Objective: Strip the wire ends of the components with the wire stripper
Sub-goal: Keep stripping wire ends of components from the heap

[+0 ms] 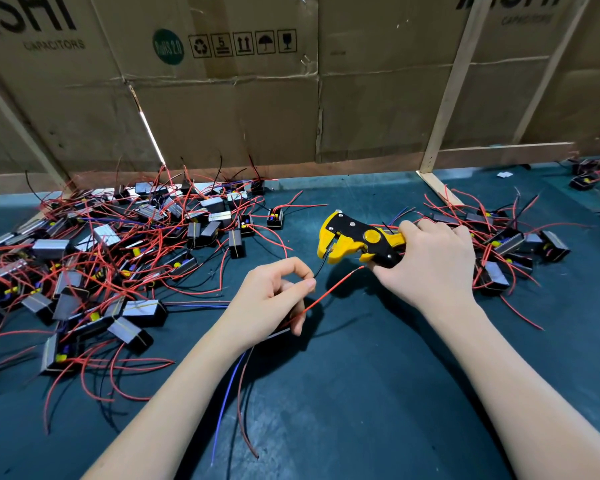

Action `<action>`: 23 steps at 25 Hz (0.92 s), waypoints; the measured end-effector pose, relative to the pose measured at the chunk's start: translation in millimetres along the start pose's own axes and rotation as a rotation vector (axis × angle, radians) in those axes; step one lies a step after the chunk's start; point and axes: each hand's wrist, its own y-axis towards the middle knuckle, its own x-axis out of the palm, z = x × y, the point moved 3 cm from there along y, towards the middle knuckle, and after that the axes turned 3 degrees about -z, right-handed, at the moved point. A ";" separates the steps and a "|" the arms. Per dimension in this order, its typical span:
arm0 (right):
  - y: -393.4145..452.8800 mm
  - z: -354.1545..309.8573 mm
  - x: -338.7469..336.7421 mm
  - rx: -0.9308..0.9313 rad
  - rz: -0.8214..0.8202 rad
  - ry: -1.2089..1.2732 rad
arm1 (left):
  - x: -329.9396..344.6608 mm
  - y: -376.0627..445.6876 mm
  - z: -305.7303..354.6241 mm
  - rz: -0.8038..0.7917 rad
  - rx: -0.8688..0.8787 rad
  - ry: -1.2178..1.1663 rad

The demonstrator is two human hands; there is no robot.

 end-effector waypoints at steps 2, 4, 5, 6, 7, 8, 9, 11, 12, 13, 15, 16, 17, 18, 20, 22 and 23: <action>-0.1 -1.1 -1.3 0.000 -0.006 0.004 | 0.1 0.2 -0.3 -0.002 -0.002 0.000; -0.3 -2.3 -3.2 0.001 -0.015 0.010 | 0.0 0.3 -1.1 -0.003 -0.001 -0.001; -0.1 -2.6 -4.0 0.000 -0.021 0.011 | -0.2 0.3 -1.4 -0.003 0.001 -0.002; 0.1 -2.4 -4.3 -0.002 -0.033 0.007 | -0.3 0.3 -1.4 -0.004 0.002 -0.002; 0.2 -1.9 -4.1 -0.006 -0.048 0.001 | -0.4 0.4 -2.0 -0.004 0.003 -0.004; 0.5 -1.7 -3.4 -0.009 -0.065 0.002 | -0.5 0.7 -2.5 -0.003 0.003 -0.006; 0.8 -1.3 -2.5 -0.004 -0.079 0.007 | -0.8 1.0 -2.7 -0.001 0.005 -0.008; 0.9 -1.4 -0.5 0.034 -0.119 -0.002 | -1.2 1.5 -2.8 0.002 0.010 -0.009; 0.5 -1.9 0.5 0.055 -0.134 -0.025 | -1.5 1.8 -3.2 0.003 0.013 -0.010; 0.4 -2.9 0.5 0.067 -0.132 -0.040 | -1.9 1.8 -3.7 0.004 0.017 -0.012; -1.2 -5.6 -2.1 0.057 -0.046 0.013 | -2.6 1.1 -4.2 0.002 0.027 -0.024; -1.3 -5.8 -3.8 0.045 0.030 0.066 | -3.2 1.4 -4.0 0.001 0.037 -0.028; -0.4 -4.8 -4.8 0.041 0.090 0.109 | -4.0 1.7 -4.0 0.005 0.046 -0.029; 0.4 -2.1 -4.9 0.049 0.113 0.126 | -4.6 1.3 -4.5 0.017 0.049 -0.029; 0.7 6.8 -1.8 0.072 0.113 0.095 | -5.6 1.4 -6.2 0.046 0.065 -0.043; 1.4 14.9 2.2 0.089 0.074 0.061 | -7.9 2.3 -7.2 0.075 0.100 -0.053; 1.4 17.5 4.5 0.095 0.054 0.052 | -9.0 2.7 -7.9 0.096 0.114 -0.054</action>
